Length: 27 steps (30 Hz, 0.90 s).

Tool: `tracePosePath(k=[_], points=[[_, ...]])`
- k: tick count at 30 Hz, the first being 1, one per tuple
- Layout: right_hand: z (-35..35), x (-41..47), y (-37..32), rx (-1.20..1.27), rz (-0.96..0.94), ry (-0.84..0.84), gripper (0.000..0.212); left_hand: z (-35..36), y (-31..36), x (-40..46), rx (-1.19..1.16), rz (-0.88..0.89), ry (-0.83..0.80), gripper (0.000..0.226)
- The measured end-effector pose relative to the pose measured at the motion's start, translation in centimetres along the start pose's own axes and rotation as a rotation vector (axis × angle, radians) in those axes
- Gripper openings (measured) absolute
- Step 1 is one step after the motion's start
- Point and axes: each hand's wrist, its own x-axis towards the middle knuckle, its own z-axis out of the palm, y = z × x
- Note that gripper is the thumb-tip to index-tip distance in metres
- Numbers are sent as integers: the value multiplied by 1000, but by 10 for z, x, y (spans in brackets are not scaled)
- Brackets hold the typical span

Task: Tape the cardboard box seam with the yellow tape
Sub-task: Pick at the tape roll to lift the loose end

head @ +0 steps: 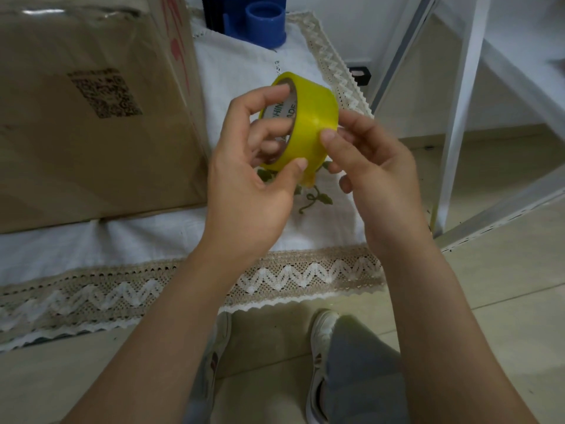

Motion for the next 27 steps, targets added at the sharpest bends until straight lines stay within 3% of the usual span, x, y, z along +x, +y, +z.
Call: tracePosePath(k=[9,19,27], points=[[2,-2,-2,78,54,-135,13,-2,-3,1,1,-36,20,58],[-1,0,-3,-45,-50,-36,19,0,-11,0,203,-155,-13,39],[4,54,-22,-474,-223,-85,24,-2,-14,-6,475,-123,-177,31]])
